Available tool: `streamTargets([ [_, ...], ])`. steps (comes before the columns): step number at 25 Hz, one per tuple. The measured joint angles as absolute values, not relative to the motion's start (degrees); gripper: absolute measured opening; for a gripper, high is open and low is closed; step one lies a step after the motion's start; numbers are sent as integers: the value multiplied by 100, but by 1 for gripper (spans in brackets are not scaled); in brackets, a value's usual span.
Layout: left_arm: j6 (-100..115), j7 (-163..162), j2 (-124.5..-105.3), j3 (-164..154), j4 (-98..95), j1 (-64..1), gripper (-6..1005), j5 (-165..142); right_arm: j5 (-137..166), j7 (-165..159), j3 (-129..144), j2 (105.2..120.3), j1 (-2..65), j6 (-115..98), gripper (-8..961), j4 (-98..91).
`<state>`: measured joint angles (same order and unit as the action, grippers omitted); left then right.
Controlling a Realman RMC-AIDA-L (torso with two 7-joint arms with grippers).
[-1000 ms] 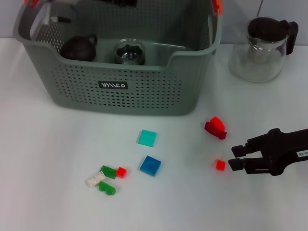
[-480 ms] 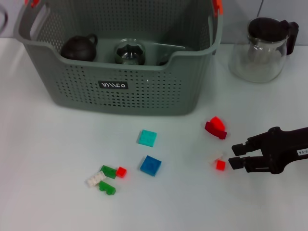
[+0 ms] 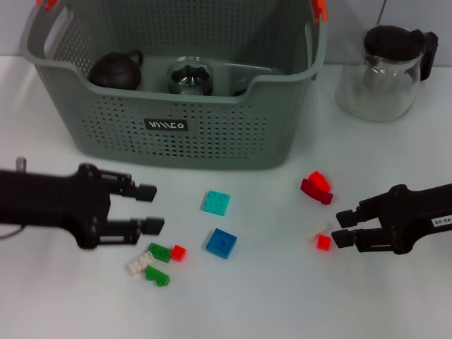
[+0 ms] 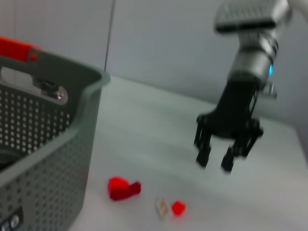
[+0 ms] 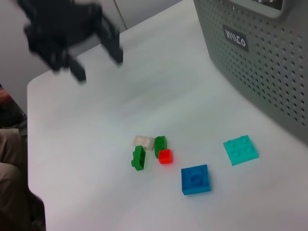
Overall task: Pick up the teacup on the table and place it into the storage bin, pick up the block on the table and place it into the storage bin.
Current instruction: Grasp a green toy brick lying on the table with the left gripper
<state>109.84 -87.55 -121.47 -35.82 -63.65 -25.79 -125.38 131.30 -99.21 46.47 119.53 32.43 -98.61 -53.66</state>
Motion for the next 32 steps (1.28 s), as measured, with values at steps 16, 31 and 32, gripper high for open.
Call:
streamTargets([
  [16,9113,-6019,-12431,-3233,-4566,-1915,534,-12822,13122,-9836,4604,11962,3246,-9795,412,-5212],
  [31,8792,-4534,-12428,-2349,-3821,-1687,433,-12861,13122,-9834,4628,11962,3236,-9790,413,-5198],
  [32,8750,-4530,-12430,-2348,-3810,-1682,425,-12860,13122,-9834,4634,11962,3238,-9791,413,-5196],
])
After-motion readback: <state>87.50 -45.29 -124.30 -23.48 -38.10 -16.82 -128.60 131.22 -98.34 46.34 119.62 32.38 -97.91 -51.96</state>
